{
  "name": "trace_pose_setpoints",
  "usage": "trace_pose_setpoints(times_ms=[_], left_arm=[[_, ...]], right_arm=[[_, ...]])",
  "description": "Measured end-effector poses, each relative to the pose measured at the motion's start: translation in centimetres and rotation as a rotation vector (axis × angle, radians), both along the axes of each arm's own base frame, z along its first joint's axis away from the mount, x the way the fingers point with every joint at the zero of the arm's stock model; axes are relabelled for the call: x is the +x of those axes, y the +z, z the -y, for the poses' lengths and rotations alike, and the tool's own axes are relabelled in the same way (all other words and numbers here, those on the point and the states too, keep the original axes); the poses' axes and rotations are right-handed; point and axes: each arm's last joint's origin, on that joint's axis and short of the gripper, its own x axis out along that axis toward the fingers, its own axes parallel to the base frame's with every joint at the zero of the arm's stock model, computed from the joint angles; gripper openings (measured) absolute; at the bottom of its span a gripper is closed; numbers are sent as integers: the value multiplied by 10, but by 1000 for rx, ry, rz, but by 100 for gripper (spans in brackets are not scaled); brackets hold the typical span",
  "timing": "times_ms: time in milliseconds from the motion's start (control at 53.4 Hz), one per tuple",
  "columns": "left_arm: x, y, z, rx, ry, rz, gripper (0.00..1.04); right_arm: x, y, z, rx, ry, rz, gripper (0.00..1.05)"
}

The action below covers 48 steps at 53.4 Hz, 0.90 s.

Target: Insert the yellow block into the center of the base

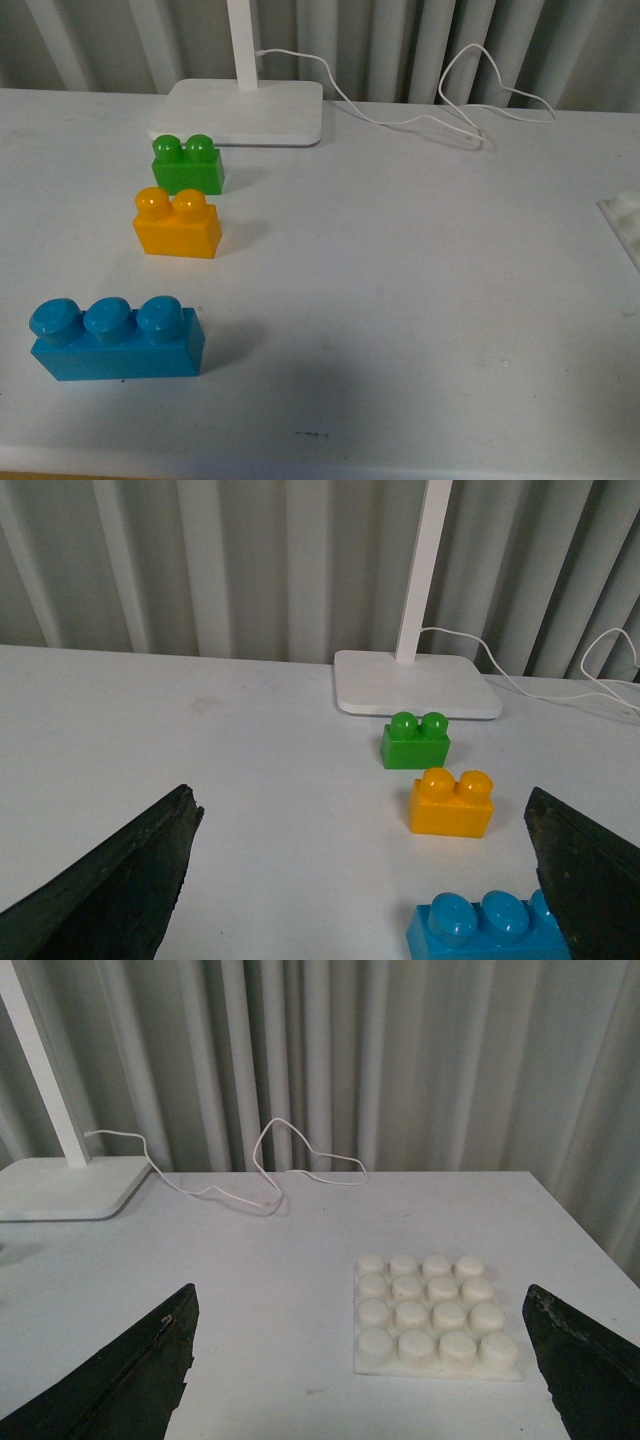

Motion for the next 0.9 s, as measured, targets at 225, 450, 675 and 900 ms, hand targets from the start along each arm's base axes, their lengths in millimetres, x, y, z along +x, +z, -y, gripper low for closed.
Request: trace_pose_setpoints(times_ms=[225, 450, 675, 900], left_arm=[[0, 0, 0, 0, 0, 0, 98], [0, 0, 0, 0, 0, 0, 98], [0, 0, 0, 0, 0, 0, 98], [0, 0, 0, 0, 0, 0, 98]], right_arm=[[0, 0, 0, 0, 0, 0, 95], [0, 0, 0, 0, 0, 0, 95], [0, 0, 0, 0, 0, 0, 95], [0, 0, 0, 0, 0, 0, 95]])
